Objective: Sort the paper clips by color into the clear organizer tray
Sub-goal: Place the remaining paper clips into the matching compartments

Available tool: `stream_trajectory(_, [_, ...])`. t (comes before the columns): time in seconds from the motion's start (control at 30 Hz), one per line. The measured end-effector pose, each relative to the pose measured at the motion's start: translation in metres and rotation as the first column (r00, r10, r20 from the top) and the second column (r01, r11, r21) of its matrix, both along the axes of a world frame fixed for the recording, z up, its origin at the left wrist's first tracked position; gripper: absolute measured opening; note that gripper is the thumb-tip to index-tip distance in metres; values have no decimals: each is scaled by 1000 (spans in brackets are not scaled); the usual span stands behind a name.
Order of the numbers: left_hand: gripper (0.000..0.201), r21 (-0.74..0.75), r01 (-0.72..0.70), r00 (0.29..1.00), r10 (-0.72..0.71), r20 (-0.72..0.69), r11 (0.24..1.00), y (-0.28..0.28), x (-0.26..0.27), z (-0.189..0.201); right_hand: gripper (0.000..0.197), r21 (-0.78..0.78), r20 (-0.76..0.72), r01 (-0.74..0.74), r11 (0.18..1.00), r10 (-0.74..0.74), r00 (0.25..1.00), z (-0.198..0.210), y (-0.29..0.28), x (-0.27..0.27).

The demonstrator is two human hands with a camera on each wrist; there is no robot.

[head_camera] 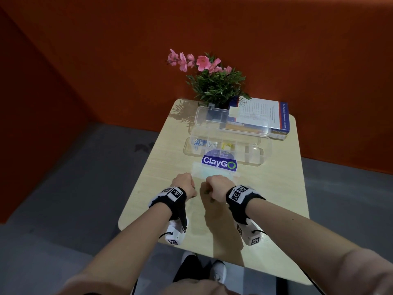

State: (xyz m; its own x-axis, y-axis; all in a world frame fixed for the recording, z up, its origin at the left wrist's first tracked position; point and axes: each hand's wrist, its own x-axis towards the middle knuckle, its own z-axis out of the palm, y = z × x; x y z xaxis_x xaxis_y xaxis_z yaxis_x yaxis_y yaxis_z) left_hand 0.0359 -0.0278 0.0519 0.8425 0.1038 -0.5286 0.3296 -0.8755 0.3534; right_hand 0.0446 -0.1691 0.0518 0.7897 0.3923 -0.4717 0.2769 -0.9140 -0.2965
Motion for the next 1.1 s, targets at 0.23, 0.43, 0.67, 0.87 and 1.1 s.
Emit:
stream_trajectory(0.23, [25, -8, -6, 1000, 6, -29, 1000, -1, 3, -3, 28, -50, -2, -25, 998, 25, 1000, -3, 1, 1])
stream_trajectory(0.43, [19, -9, 85, 996, -85, -5, 996, 0, 4, -5, 21, 6, 33, 30, 1000, -30, 999, -4, -3, 1])
stream_trajectory(0.67, [17, 27, 231, 970, -233, 69, 973, -1, 0, -1, 16, 316, -105, 436, 842, -426, 899, -1, -26, 4])
stream_trajectory(0.87, [19, -144, 263, 964, -254, 82, 954, -21, -2, 5, 24, 444, -364, 684, 579, -581, 728, -4, -58, 7])
stream_trajectory(1.1, [19, -132, 294, 956, -292, 31, 947, -38, -5, 2, 16, 475, -745, 877, 74, -496, 446, 6, -74, 1])
